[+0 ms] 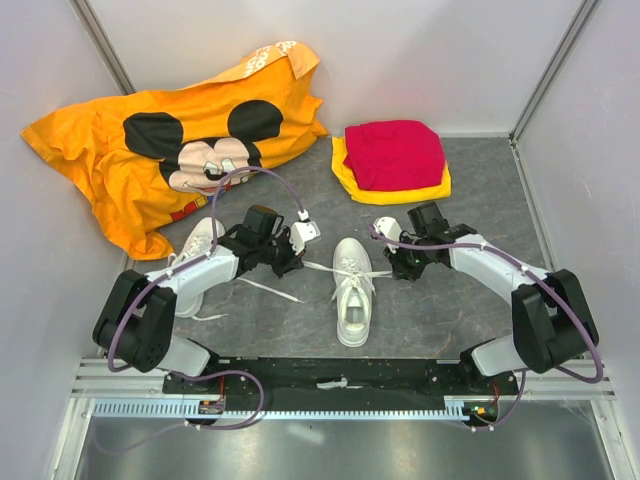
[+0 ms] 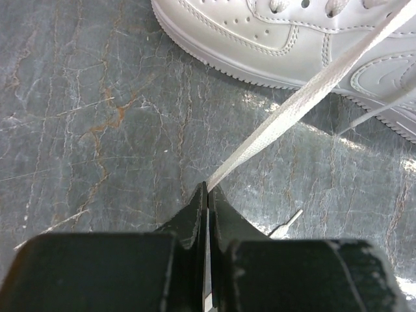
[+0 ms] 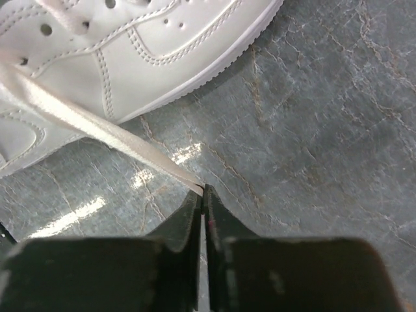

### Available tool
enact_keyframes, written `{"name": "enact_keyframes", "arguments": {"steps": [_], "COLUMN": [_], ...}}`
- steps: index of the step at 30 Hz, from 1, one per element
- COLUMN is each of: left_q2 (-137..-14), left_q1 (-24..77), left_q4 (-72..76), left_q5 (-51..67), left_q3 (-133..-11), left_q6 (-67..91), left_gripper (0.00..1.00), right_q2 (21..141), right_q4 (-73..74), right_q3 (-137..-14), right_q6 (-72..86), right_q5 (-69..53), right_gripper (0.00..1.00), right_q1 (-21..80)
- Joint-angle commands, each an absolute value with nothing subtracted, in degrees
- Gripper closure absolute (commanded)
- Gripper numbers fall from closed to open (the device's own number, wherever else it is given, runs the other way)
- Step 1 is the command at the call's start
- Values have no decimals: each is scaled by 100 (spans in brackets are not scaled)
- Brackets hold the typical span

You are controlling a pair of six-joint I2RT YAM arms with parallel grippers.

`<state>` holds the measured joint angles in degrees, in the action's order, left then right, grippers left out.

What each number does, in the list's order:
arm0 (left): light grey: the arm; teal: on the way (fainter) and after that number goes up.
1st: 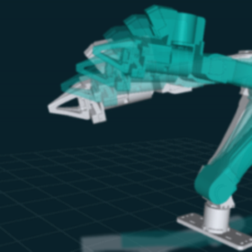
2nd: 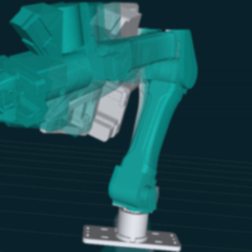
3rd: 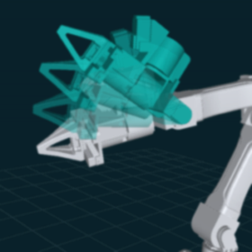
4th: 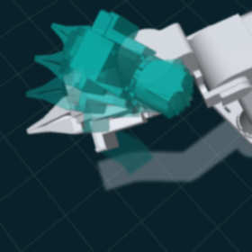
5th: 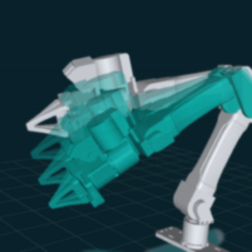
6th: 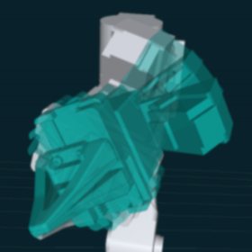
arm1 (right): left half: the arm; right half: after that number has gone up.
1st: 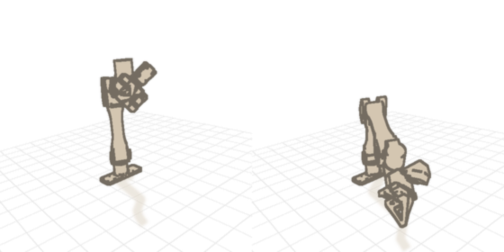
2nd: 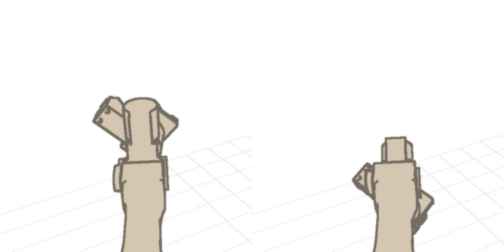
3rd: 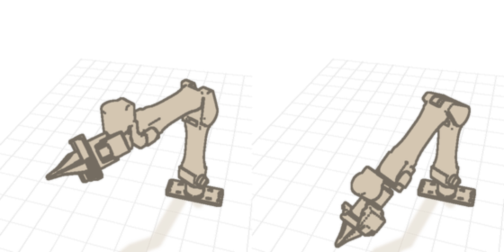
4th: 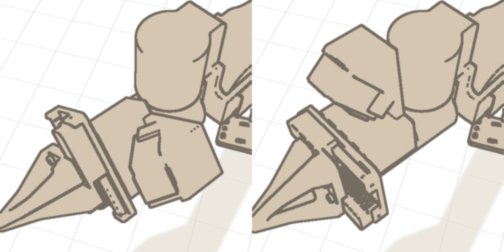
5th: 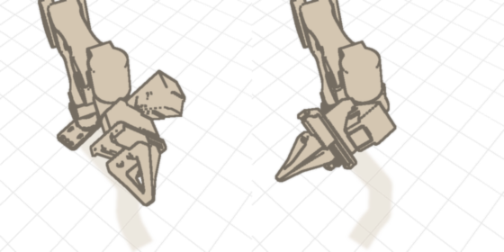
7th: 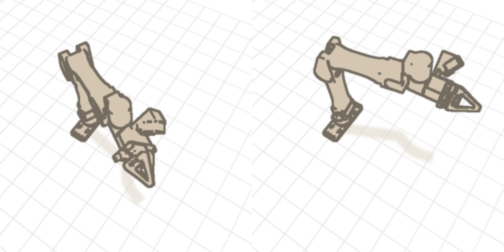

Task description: Tie the shoes

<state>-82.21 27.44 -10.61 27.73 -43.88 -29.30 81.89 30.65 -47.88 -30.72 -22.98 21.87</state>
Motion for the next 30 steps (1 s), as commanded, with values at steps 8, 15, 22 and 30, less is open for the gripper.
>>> {"name": "enact_keyframes", "arguments": {"steps": [8, 15, 22, 30], "left_q2": [-7955, -7234, -6952, -8084], "left_q1": [2637, 2400, 2495, 3348], "left_q4": [-1274, -1739, -1609, -862], "left_q5": [2979, 3321, 4341, 4360], "left_q3": [-4535, -4772, -5017, -5546], "left_q6": [-2821, -2777, -2883, -2260], "left_gripper": [51, 45, 46, 55], "right_q2": [8086, 7691, 7620, 7822], "right_q4": [3514, 4192, 4044, 3472], "right_q3": [-5325, -6099, -6337, -6188], "right_q6": [-3058, -3252, -2823, -1908], "right_q5": [-2382, -2487, -3243, -3717], "right_gripper": [48, 15, 7, 7], "right_q1": [2101, 1872, 1855, 1863]}}
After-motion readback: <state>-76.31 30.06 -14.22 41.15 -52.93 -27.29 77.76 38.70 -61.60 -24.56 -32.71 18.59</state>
